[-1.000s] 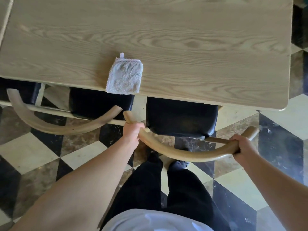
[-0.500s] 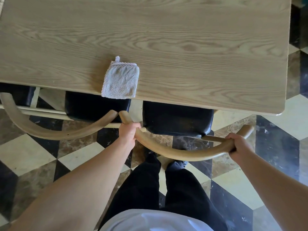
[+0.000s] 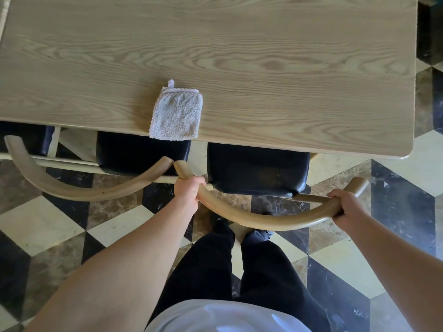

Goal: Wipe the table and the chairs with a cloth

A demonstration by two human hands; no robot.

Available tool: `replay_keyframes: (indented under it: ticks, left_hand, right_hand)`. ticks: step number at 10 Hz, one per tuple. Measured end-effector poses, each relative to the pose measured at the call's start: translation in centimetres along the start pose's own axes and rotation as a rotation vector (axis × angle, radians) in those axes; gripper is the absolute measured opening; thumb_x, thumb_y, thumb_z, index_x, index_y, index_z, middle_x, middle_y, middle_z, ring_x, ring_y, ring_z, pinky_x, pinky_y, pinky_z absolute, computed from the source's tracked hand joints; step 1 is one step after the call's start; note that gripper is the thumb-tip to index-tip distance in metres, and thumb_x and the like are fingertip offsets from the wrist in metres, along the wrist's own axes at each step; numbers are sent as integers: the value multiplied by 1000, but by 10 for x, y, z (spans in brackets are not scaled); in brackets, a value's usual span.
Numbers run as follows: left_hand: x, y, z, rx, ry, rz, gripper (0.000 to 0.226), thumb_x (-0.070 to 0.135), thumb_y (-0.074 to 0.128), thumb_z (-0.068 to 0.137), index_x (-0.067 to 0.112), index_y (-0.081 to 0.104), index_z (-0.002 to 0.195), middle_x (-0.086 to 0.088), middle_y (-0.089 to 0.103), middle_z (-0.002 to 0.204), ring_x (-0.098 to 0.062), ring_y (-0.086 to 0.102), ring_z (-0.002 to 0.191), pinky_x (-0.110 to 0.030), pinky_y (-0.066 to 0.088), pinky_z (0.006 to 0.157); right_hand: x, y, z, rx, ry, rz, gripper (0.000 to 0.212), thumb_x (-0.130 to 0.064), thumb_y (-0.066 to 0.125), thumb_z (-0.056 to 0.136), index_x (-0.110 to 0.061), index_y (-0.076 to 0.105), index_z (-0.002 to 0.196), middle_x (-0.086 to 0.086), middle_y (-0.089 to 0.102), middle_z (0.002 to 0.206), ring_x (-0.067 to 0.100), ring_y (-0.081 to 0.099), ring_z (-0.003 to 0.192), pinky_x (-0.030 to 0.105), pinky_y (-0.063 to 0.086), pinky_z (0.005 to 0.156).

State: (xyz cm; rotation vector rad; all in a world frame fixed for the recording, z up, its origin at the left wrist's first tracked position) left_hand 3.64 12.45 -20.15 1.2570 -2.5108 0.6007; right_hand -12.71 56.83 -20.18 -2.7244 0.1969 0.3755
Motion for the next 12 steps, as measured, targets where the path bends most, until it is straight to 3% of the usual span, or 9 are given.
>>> replay_keyframes:
  ticks: [2, 4, 5, 7, 8, 9, 10, 11, 12]
  left_hand:
    - [5, -3, 7, -105, -15, 146, 67, 13, 83, 78, 4, 52, 136, -16, 61, 125, -27, 63, 107, -43, 56, 96]
    - [27, -5, -15, -71, 216, 586, 74, 42, 68, 92, 2, 37, 146, -16, 62, 127, -32, 62, 111, -39, 50, 92]
    - [37, -5, -30, -85, 300, 706, 76, 43, 60, 98, -1, 28, 151, -17, 57, 138, -34, 58, 119, -35, 42, 84]
    - [43, -16, -57, -156, 437, 939, 52, 20, 45, 99, 7, 37, 149, -12, 59, 128, -22, 56, 88, -30, 41, 66]
    - [46, -37, -74, -249, 571, 1031, 62, 26, 48, 97, 22, 30, 156, -9, 56, 140, -29, 60, 112, -37, 50, 83]
    - [58, -68, -86, -280, 674, 1071, 62, 27, 48, 96, 33, 32, 156, -7, 58, 137, -26, 62, 110, -37, 53, 83]
    - [73, -112, -93, -239, 801, 1098, 65, 24, 51, 95, 32, 33, 157, -6, 57, 143, -33, 61, 119, -42, 52, 89]
    - [72, -151, -94, -247, 882, 1180, 63, 25, 51, 96, 31, 34, 156, -4, 53, 147, -29, 64, 110, -40, 51, 79]
    - [70, -184, -92, -319, 899, 1264, 63, 26, 50, 97, 29, 32, 157, 0, 43, 155, -16, 57, 102, -30, 46, 78]
  right_hand:
    - [-2, 0, -9, 56, -53, -116, 47, -18, 75, 81, -6, 56, 123, 11, 61, 98, 22, 64, 89, 40, 56, 93]
    - [4, 4, -61, 262, -274, -339, 59, -15, 59, 91, -9, 35, 145, 20, 60, 125, 37, 64, 109, 47, 55, 93]
    - [26, 12, -92, 288, -313, -324, 63, -7, 52, 92, -10, 28, 150, 22, 58, 130, 40, 61, 113, 46, 54, 92]
    - [70, 46, -147, 236, -421, -390, 67, -18, 54, 93, -14, 23, 153, 23, 49, 142, 42, 55, 120, 47, 50, 99]
    - [95, 77, -180, 183, -480, -454, 65, -14, 49, 92, -19, 28, 154, 20, 31, 155, 42, 55, 118, 39, 49, 92]
    - [124, 112, -204, 112, -437, -428, 67, -15, 48, 96, -23, 22, 158, 15, 26, 157, 33, 53, 101, 36, 48, 89]
    - [144, 156, -233, 0, -563, -629, 57, -19, 53, 96, -13, 36, 150, 18, 40, 149, 32, 52, 106, 36, 48, 87]
    - [174, 197, -271, -169, -659, -804, 61, -19, 60, 92, -19, 40, 150, 10, 59, 127, 18, 61, 79, 23, 47, 49]
    - [211, 233, -302, -371, -629, -919, 61, -20, 60, 95, -23, 39, 153, 5, 60, 130, 16, 65, 87, 20, 49, 60]
Point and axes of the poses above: each hand's wrist, its own z-axis towards the middle knuckle, its own y-axis out of the palm, x = y × z, the point moved 10 cm from there along z, towards the middle knuckle
